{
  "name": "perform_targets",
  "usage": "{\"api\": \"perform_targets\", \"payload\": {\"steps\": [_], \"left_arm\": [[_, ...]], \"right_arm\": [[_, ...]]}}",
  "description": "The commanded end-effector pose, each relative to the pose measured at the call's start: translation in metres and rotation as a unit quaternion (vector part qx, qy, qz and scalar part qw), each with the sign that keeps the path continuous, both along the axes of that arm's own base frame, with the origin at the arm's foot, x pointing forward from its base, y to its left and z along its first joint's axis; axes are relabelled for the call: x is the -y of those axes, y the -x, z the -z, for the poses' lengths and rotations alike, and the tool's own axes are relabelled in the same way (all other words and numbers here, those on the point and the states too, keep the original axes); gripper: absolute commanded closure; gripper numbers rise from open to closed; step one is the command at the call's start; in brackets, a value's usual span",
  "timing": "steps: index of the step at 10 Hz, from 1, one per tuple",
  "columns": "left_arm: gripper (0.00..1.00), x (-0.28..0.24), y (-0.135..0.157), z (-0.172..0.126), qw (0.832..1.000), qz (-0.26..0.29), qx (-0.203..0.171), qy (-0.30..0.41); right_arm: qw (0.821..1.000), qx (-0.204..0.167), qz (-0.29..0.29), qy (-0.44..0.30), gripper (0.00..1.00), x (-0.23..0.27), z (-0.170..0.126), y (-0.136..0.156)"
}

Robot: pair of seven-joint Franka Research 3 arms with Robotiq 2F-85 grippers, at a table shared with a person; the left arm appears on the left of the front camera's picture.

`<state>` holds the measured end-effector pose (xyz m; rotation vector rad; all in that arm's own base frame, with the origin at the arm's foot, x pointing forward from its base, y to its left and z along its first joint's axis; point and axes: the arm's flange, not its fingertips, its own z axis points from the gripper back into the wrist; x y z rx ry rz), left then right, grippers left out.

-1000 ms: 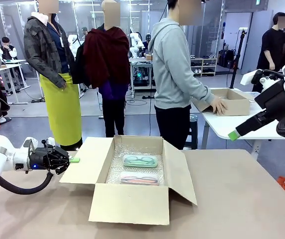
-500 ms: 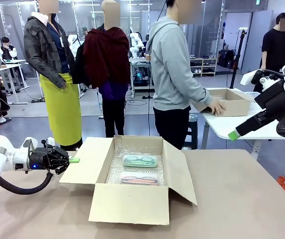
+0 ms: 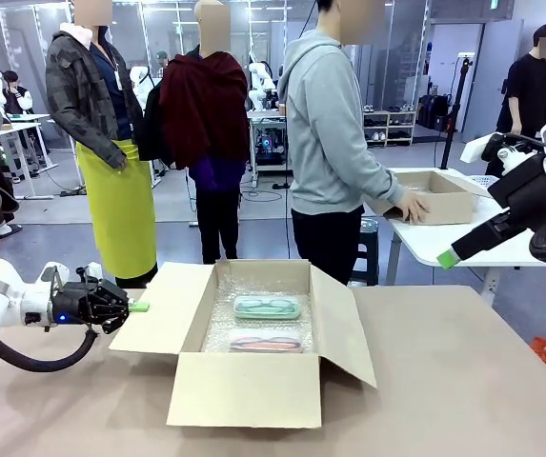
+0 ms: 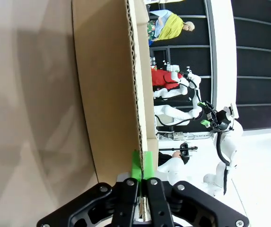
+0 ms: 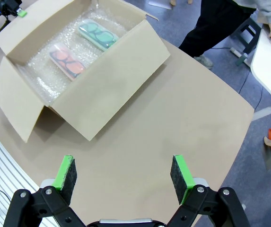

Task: Pack the glasses set securely to prepare it for shipping.
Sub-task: Position the Package Box on the left side of the table.

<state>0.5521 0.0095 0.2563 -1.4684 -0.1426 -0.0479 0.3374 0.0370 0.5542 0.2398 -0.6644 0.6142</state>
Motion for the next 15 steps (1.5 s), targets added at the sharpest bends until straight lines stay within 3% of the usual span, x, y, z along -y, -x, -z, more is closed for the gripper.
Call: {"api": "perform_targets", "payload": {"steps": [1, 6, 9, 15], "left_arm": [[0.98, -0.049, 0.000, -0.007, 1.000, 0.003, 0.022, -0.012], [0.98, -0.188, 0.027, -0.017, 0.999, -0.023, 0.032, 0.014], [0.98, -0.254, 0.039, -0.015, 0.999, -0.048, 0.016, 0.007], [0.98, -0.322, 0.055, -0.027, 0.997, -0.077, -0.001, -0.024]], "right_arm": [[1.000, 0.002, 0.006, 0.000, 0.00, -0.001, -0.001, 0.001], [1.000, 0.002, 0.006, 0.000, 0.00, -0.001, -0.001, 0.001], [1.000, 0.002, 0.006, 0.000, 0.00, -0.001, -0.001, 0.001], [1.000, 0.002, 0.006, 0.000, 0.00, -0.001, -0.001, 0.001]]}}
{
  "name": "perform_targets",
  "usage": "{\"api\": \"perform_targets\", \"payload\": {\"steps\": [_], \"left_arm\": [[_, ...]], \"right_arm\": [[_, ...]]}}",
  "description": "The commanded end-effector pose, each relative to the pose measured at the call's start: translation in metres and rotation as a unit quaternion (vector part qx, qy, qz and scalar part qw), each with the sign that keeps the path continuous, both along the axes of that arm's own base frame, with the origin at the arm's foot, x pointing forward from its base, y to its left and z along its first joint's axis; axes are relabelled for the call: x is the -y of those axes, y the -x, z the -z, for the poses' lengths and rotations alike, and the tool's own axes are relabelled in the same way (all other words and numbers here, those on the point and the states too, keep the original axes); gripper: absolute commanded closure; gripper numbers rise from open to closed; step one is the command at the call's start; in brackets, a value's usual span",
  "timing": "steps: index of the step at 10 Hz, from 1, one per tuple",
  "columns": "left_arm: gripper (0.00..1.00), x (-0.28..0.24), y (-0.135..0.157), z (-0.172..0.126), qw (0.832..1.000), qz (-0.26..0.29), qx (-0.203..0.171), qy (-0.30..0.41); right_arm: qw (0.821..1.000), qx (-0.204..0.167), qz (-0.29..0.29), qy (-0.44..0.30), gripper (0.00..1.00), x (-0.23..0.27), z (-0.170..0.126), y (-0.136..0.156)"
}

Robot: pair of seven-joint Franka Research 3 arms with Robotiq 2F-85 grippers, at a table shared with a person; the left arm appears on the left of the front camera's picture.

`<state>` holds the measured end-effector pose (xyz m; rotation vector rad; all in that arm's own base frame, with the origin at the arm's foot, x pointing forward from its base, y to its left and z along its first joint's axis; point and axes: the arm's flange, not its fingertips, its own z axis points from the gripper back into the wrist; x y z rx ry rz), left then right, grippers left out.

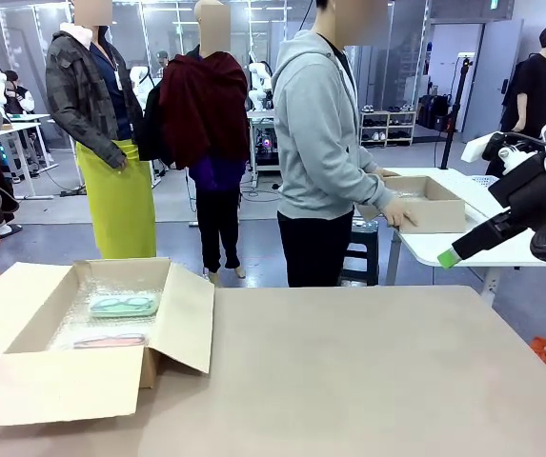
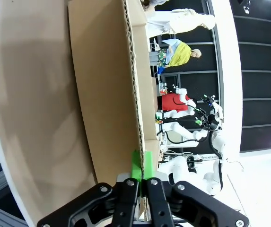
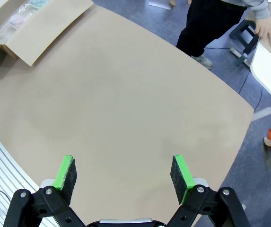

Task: Pack the glasses set securely to prepare it for shipping.
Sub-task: Position the Package Box on the left side of the table.

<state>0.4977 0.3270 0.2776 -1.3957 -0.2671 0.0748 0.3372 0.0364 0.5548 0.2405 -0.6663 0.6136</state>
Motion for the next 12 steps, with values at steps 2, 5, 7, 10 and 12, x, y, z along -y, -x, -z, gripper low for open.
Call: {"api": "perform_targets", "payload": {"steps": [2, 5, 7, 10, 12], "left_arm": [[0.98, 0.000, 0.000, 0.000, 1.000, 0.000, 0.000, 0.000], [0.98, 0.000, 0.000, 0.000, 1.000, 0.000, 0.000, 0.000], [0.98, 0.000, 0.000, 0.000, 1.000, 0.000, 0.000, 0.000], [0.68, -0.002, 0.004, -0.008, 1.000, 0.012, 0.012, 0.001], [0.63, -0.007, 0.009, -0.021, 0.999, 0.011, 0.014, -0.028]], "right_arm": [[1.000, 0.001, 0.006, 0.001, 0.00, -0.001, -0.001, 0.001], [1.000, 0.001, 0.006, 0.001, 0.00, -0.001, -0.001, 0.001], [1.000, 0.001, 0.006, 0.001, 0.00, -0.001, -0.001, 0.001], [1.000, 0.001, 0.006, 0.001, 0.00, -0.001, -0.001, 0.001], [1.000, 0.001, 0.006, 0.001, 0.00, -0.001, -0.001, 0.001]]}}
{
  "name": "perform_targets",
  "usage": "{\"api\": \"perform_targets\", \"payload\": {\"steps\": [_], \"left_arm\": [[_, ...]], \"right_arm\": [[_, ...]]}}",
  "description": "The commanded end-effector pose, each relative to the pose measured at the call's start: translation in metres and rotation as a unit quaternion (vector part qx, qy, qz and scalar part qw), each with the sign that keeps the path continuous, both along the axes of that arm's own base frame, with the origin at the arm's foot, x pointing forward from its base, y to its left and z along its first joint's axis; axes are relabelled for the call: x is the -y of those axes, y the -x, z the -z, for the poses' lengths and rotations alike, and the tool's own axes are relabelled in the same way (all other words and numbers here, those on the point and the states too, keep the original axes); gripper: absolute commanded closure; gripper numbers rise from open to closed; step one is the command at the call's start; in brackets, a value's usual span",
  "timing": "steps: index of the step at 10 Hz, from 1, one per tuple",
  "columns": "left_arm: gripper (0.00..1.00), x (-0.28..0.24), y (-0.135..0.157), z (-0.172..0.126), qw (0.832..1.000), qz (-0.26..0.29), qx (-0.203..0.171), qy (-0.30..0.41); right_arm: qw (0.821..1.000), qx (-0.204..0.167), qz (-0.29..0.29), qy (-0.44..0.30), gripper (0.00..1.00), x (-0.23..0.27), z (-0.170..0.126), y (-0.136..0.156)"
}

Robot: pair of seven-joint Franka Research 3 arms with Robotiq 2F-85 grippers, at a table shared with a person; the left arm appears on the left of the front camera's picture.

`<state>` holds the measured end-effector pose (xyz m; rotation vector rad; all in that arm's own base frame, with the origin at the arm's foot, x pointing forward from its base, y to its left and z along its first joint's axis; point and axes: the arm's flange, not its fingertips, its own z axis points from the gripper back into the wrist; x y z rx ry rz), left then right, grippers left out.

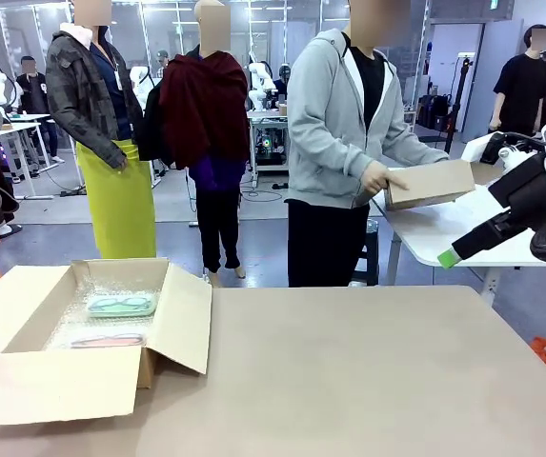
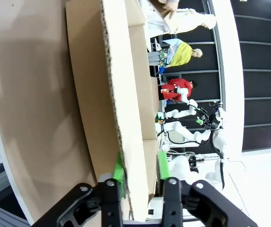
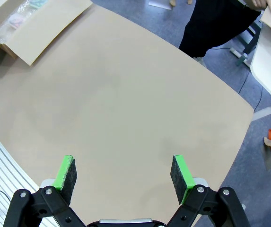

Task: Pack the glasses set securely to prepare it for shipping.
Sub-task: Position the Package Box on the left side of the table.

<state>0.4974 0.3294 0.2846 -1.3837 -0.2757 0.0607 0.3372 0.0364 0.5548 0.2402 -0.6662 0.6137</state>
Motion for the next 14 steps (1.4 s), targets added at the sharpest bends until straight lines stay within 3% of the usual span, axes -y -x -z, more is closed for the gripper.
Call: {"api": "perform_targets", "payload": {"steps": [1, 2, 3, 6, 8, 10, 12, 13, 14], "left_arm": [[0.06, -0.012, 0.011, -0.026, 0.999, 0.007, 0.006, -0.051], [0.32, -0.021, 0.013, -0.046, 0.995, 0.014, 0.007, -0.101], [0.00, -0.027, 0.015, -0.072, 0.987, 0.012, 0.012, -0.159], [0.00, 0.015, 0.021, -0.183, 0.950, 0.060, 0.138, -0.275], [0.00, 0.074, 0.030, -0.246, 0.900, 0.112, 0.228, -0.355], [0.00, 0.138, 0.047, -0.277, 0.854, 0.138, 0.253, -0.433], [0.00, 0.202, 0.080, -0.296, 0.820, 0.152, 0.296, -0.466], [0.00, 0.224, 0.094, -0.300, 0.810, 0.148, 0.309, -0.476], [0.00, 0.264, 0.118, -0.296, 0.786, 0.167, 0.316, -0.504]], "right_arm": [[1.000, 0.001, 0.006, 0.001, 0.00, -0.001, -0.001, 0.001], [1.000, 0.001, 0.006, 0.001, 0.00, -0.001, -0.001, 0.001], [1.000, 0.001, 0.006, 0.001, 0.00, -0.001, -0.001, 0.001], [1.000, 0.001, 0.006, 0.001, 0.00, -0.001, -0.001, 0.001], [1.000, 0.001, 0.006, 0.001, 0.00, -0.001, -0.001, 0.001], [1.000, 0.001, 0.006, 0.001, 0.00, -0.001, -0.001, 0.001], [1.000, 0.001, 0.006, 0.001, 0.00, -0.001, -0.001, 0.001], [1.000, 0.001, 0.006, 0.001, 0.00, -0.001, -0.001, 0.001], [1.000, 0.001, 0.006, 0.001, 0.00, -0.001, -0.001, 0.001]]}}
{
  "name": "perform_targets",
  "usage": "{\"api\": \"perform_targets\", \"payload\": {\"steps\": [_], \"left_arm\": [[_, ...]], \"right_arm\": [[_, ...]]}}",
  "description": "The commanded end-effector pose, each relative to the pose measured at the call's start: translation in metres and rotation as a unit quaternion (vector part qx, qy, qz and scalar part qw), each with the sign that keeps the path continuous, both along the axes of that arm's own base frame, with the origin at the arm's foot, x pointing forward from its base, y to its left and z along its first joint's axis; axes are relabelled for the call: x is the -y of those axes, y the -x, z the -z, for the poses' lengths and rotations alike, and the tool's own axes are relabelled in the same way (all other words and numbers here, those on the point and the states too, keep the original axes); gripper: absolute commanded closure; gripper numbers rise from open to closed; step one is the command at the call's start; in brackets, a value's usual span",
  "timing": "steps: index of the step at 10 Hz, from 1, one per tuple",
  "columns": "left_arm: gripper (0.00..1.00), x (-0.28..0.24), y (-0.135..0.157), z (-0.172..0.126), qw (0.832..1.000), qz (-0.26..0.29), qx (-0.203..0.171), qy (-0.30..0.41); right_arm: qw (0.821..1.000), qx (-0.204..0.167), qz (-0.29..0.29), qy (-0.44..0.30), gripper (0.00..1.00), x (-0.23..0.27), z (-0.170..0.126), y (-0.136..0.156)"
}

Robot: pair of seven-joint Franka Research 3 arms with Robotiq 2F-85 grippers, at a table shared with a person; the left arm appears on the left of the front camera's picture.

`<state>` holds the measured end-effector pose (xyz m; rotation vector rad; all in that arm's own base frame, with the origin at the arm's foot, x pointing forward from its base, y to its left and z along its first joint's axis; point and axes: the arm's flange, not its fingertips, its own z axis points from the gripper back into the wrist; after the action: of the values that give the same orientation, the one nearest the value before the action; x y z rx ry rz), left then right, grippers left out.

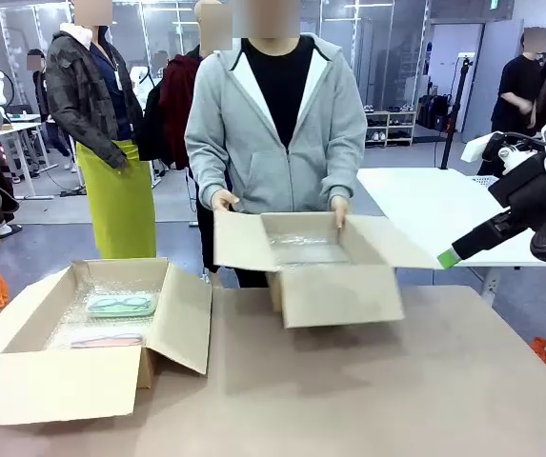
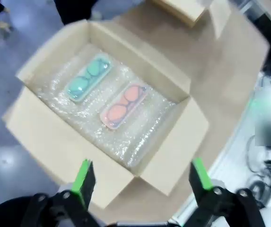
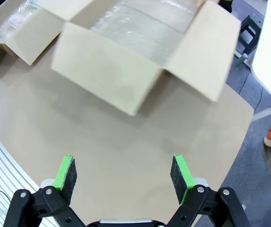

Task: Pack the glasses set securely to prepare it for shipping.
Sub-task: Position the Package Box on the left side of the table.

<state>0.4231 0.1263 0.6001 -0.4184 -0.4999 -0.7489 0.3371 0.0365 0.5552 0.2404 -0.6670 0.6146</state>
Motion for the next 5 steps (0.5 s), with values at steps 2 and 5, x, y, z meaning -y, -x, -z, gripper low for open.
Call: {"api": "perform_targets", "payload": {"steps": [2, 5], "left_arm": [[0.00, 0.071, 0.051, 0.021, 0.998, 0.005, 0.032, -0.048], [0.00, 0.086, 0.062, 0.032, 0.997, 0.034, 0.053, -0.033]], "right_arm": [[1.000, 0.001, 0.006, 0.001, 0.00, -0.001, 0.000, 0.001], [1.000, 0.001, 0.006, 0.001, 0.00, -0.001, 0.000, 0.001]]}}
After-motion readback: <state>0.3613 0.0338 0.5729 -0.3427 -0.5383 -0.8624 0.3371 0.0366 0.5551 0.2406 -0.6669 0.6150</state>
